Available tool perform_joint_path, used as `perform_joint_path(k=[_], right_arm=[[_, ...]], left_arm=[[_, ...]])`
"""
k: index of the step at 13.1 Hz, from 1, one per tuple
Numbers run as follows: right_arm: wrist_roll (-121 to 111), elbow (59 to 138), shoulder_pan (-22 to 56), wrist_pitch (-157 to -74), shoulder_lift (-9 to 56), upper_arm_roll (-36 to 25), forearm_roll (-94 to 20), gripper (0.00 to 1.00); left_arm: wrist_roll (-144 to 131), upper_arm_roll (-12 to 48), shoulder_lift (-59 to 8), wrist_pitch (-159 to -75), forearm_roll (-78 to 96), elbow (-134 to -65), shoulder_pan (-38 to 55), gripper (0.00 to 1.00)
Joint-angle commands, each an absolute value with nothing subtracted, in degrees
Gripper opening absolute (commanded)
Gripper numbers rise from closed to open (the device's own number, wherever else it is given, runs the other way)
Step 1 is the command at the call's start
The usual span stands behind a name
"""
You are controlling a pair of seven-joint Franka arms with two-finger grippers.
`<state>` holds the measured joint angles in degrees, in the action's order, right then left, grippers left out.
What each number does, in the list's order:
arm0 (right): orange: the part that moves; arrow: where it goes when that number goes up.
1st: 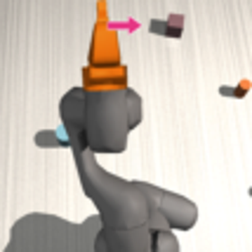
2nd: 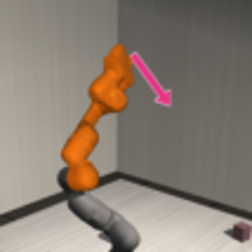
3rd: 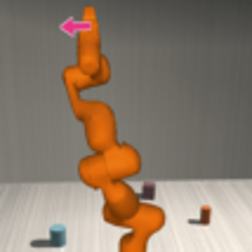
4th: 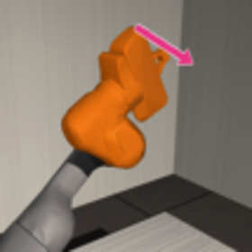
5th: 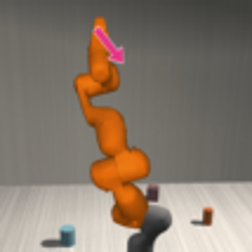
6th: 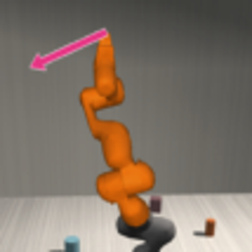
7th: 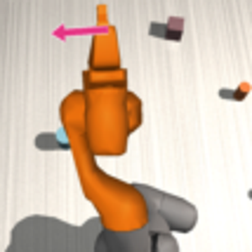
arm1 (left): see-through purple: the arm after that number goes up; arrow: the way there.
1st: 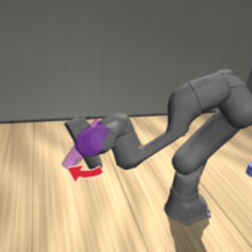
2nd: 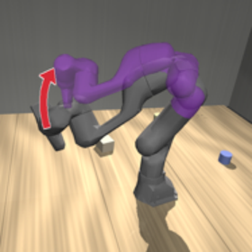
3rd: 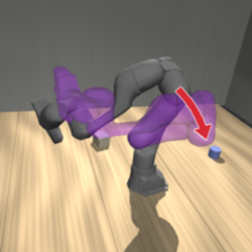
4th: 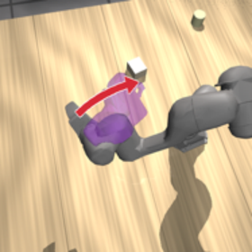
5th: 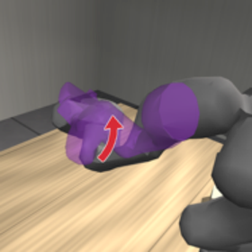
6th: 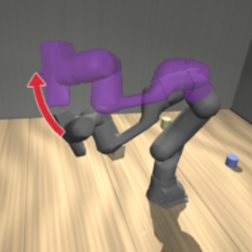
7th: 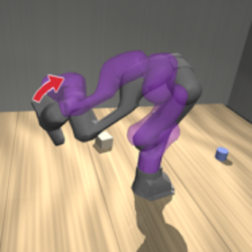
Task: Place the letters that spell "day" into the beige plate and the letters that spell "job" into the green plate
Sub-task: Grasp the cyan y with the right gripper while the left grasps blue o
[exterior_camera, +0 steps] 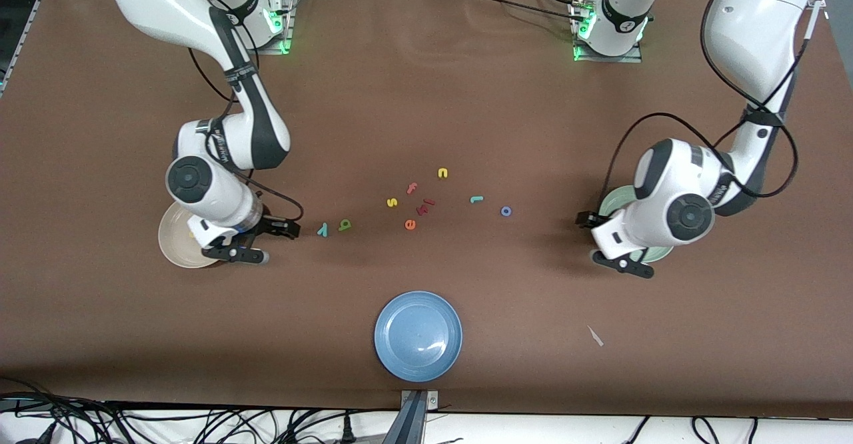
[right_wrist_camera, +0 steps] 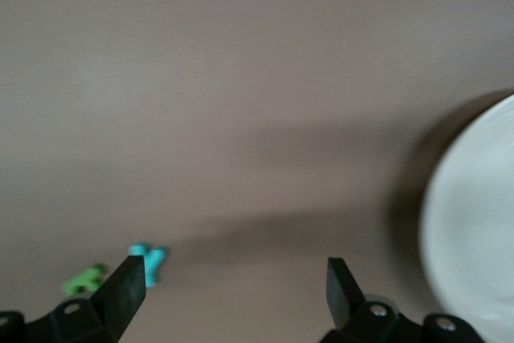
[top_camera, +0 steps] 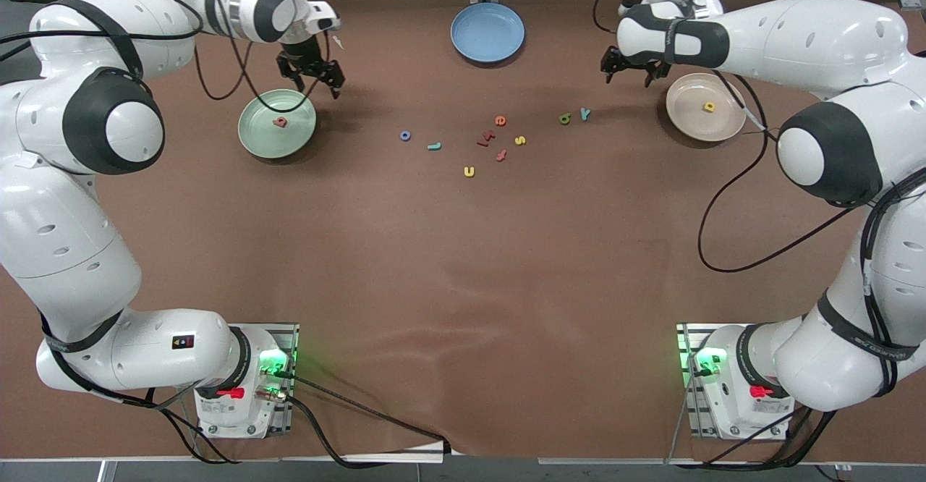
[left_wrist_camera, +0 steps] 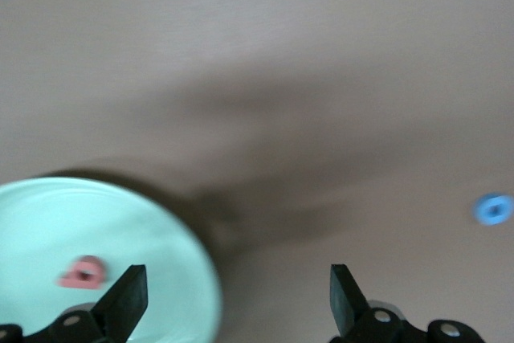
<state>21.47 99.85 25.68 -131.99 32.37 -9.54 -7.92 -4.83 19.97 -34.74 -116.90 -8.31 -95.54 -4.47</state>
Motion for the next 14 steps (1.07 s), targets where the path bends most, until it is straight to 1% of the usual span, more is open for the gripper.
perform_joint_path(k=[1,4,6,8,10,11,12,13,14], right_arm=[[27.6,95.9,25.2,-131.5,36.6,-6.9,-8.6,1.00],[30.1,93.6,25.2,-131.6,39.4,-5.3,-8.6,1.00],[30.8,92.7,25.6,-131.6,40.9,-4.8,-8.5,1.00],[30.9,92.6,26.3,-131.6,41.5,-4.8,-8.4,1.00],[30.9,92.7,26.3,-131.6,42.3,-4.8,-8.4,0.99],[30.9,92.6,26.3,-131.6,42.4,-4.8,-8.4,0.99],[30.9,92.7,26.3,-131.7,42.4,-4.7,-8.4,0.97],[30.9,92.7,26.3,-131.6,42.4,-4.8,-8.1,0.94],[30.3,92.7,26.3,-131.6,42.4,-4.8,-7.8,0.88]], left_arm=[[-17.6,21.1,-34.6,-116.6,-9.8,-95.6,-0.5,1.00],[-31.9,21.2,-36.3,-117.0,-9.1,-94.7,2.5,1.00],[-39.5,21.1,-37.8,-120.8,-9.1,-95.4,6.0,1.00],[-49.4,21.1,-39.6,-122.8,-9.9,-95.4,7.6,1.00],[-53.3,21.0,-40.6,-123.7,-9.9,-95.5,8.9,1.00],[-54.0,21.0,-40.8,-125.6,-9.9,-96.1,9.0,1.00],[-54.1,21.1,-41.1,-127.5,-9.8,-96.7,9.0,0.92],[-54.2,21.1,-41.7,-128.1,-9.8,-96.7,9.1,0.71],[-54.4,21.0,-41.9,-128.1,-9.8,-96.7,9.3,0.59]])
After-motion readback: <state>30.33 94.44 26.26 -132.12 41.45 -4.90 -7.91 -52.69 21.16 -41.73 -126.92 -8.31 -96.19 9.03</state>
